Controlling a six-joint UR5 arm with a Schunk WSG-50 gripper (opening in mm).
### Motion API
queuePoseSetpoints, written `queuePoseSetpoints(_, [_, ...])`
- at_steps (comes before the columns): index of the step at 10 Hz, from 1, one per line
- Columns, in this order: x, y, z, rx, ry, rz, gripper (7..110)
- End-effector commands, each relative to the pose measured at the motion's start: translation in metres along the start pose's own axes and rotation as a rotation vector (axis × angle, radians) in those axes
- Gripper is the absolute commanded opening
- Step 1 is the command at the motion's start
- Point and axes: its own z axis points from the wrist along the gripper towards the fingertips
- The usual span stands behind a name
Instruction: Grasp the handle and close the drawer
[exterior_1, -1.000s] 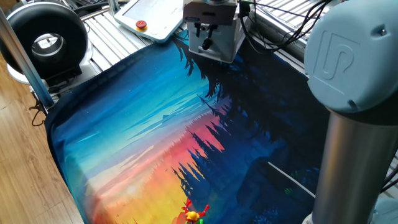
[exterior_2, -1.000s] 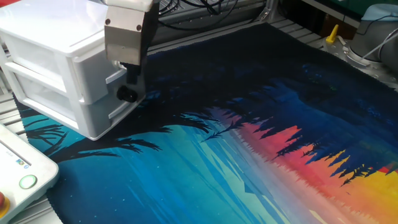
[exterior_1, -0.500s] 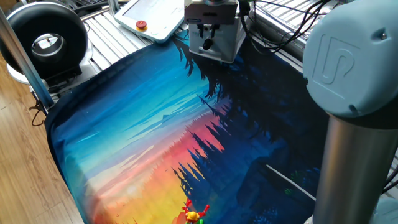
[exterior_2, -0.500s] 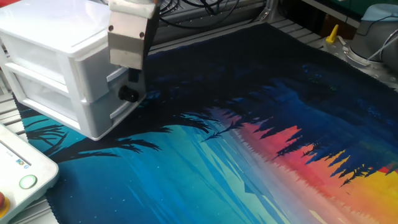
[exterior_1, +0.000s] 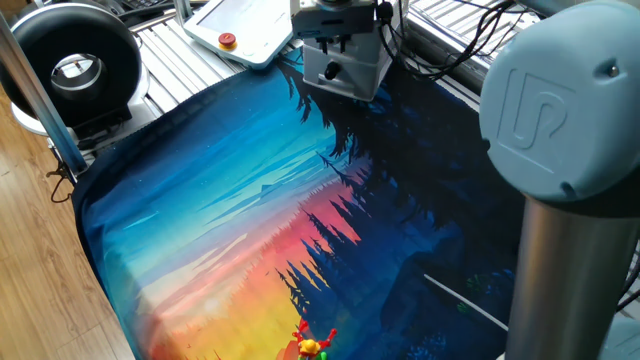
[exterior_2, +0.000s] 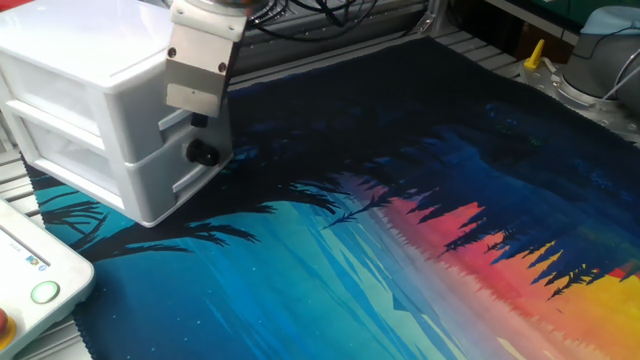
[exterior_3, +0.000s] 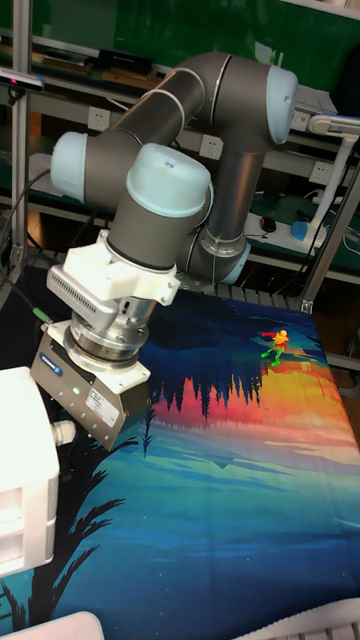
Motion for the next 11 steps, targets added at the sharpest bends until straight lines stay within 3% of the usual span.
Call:
queuePoseSetpoints(1, [0.009, 0.018, -0.004, -0.1, 0.059, -0.026, 7])
queuePoseSetpoints(3, [0.011, 0.029, -0.008, -0.188, 0.063, -0.119, 7])
queuePoseSetpoints(4, [0.015, 0.04, -0.01, -0.254, 0.059, -0.195, 7])
queuePoseSetpoints(5, [0.024, 0.049, -0.015, -0.307, 0.077, -0.229, 44])
queuePoseSetpoints(6, [0.033, 0.055, -0.02, -0.338, 0.101, -0.232, 44])
queuePoseSetpoints(8, [0.047, 0.054, -0.026, -0.345, 0.124, -0.244, 44])
queuePoseSetpoints(9, [0.058, 0.051, -0.025, -0.348, 0.129, -0.259, 66])
queuePoseSetpoints(11, [0.076, 0.048, -0.015, -0.357, 0.126, -0.28, 66])
